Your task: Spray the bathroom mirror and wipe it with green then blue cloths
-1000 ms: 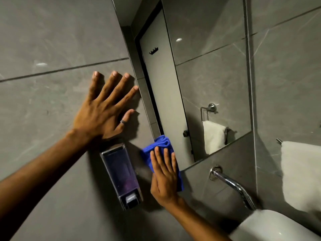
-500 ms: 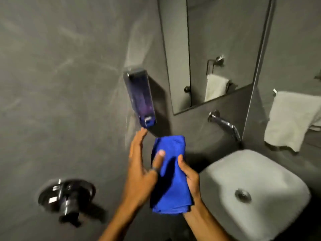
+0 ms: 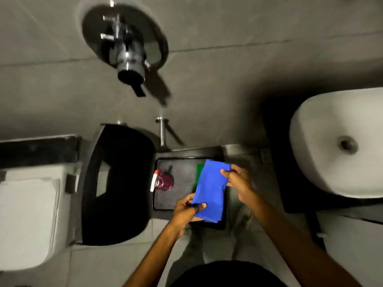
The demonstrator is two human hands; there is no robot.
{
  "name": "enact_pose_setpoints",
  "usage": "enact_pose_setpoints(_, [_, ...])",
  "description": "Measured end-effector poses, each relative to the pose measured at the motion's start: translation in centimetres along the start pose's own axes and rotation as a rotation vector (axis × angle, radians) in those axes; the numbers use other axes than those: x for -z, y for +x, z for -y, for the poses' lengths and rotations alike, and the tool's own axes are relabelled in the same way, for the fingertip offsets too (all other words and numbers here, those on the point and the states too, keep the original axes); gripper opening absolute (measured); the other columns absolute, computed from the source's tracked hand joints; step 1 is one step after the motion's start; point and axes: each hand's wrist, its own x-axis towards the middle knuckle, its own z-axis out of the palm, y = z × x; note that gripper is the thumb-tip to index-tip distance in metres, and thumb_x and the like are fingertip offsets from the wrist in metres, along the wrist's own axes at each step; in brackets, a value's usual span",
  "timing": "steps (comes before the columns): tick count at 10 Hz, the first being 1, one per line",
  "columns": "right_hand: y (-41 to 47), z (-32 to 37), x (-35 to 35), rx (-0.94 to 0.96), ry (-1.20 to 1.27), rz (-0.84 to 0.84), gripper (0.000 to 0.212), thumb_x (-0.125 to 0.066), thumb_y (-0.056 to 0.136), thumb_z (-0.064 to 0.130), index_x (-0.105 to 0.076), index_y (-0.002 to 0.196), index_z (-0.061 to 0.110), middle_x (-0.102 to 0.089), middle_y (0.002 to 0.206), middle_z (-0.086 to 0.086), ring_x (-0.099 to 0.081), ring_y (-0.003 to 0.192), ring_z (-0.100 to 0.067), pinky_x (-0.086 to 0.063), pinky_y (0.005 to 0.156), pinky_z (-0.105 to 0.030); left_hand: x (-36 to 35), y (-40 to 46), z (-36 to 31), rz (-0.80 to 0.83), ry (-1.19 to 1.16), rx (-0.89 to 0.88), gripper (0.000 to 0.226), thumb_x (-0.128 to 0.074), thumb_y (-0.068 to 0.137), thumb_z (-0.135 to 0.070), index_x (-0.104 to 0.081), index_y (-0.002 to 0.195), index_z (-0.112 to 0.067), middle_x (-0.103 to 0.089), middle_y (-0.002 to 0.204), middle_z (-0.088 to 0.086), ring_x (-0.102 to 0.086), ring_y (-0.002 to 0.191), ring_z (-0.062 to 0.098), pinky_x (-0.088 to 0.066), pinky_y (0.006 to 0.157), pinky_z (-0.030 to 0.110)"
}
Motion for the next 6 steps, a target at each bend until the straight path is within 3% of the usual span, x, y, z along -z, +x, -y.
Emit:
enact_pose_setpoints(1, [4.4, -4.3, -3.5, -0.052, -0.224, 0.034, 0.024, -0.066, 0.092, 0.007, -0.069, 0.115, 0.002, -0.067, 0.096, -0.013, -0.061, 0.091, -0.024, -0.052, 0.076, -0.035, 2.7, 3.4, 5.6, -0.093, -0.068, 0.047, 0.024, -0.072, 0.088, 0.006, -0.075, 0.106, -0.010, -0.080, 0.097, 0.005, -0.072, 0.099, 0.029, -0.064, 0.068, 0.031])
enact_pose_setpoints(2, [9.4, -7.6, -7.8, 0.048, -0.513, 0.090, 0.024, -0.071, 0.087, 0.008, -0.074, 0.110, 0.002, -0.074, 0.096, -0.017, -0.063, 0.087, -0.021, -0.051, 0.078, -0.030, 4.7, 7.3, 9.6, -0.203, -0.165, 0.069, 0.027, -0.065, 0.091, 0.012, -0.069, 0.111, -0.005, -0.073, 0.103, 0.011, -0.065, 0.099, 0.029, -0.062, 0.072, 0.029])
enact_pose_setpoints(3, [14.1, -10.1, -11.3, 0.118, -0.737, 0.146, 0.021, -0.071, 0.084, 0.012, -0.078, 0.103, 0.006, -0.077, 0.104, -0.018, -0.071, 0.098, -0.028, -0.056, 0.090, -0.035, 6.6, 11.8, 12.4, -0.304, -0.234, 0.053, 0.037, -0.061, 0.093, 0.014, -0.062, 0.128, 0.001, -0.069, 0.101, 0.004, -0.063, 0.087, 0.019, -0.060, 0.066, 0.019])
enact_pose_setpoints(4, [17.3, -11.5, -13.3, 0.149, -0.816, 0.111, 0.024, -0.073, 0.083, 0.017, -0.078, 0.106, 0.013, -0.078, 0.105, -0.012, -0.072, 0.102, -0.025, -0.053, 0.087, -0.028, 7.6, 15.4, 13.7, -0.349, -0.252, 0.046, 0.022, -0.061, 0.093, 0.013, -0.066, 0.105, -0.005, -0.066, 0.091, 0.004, -0.059, 0.079, 0.015, -0.057, 0.062, 0.018])
enact_pose_setpoints(5, [19.6, -12.3, -13.8, 0.154, -0.844, 0.100, 0.032, -0.075, 0.083, 0.020, -0.075, 0.115, 0.015, -0.077, 0.112, -0.011, -0.071, 0.109, -0.026, -0.053, 0.094, -0.030, 7.9, 18.2, 13.8, -0.381, -0.182, 0.051, 0.024, -0.061, 0.093, 0.015, -0.062, 0.089, -0.009, -0.060, 0.086, 0.010, -0.052, 0.079, 0.022, -0.053, 0.070, 0.033])
enact_pose_setpoints(6, [19.4, -12.4, -13.6, 0.224, -0.854, 0.053, 0.037, -0.073, 0.084, 0.021, -0.070, 0.121, 0.014, -0.073, 0.118, -0.011, -0.067, 0.113, -0.030, -0.053, 0.099, -0.036, 7.6, 18.7, 13.6, -0.469, -0.019, 0.065, 0.016, -0.063, 0.094, 0.008, -0.060, 0.109, 0.004, -0.062, 0.112, 0.025, -0.060, 0.104, 0.035, -0.050, 0.104, 0.053])
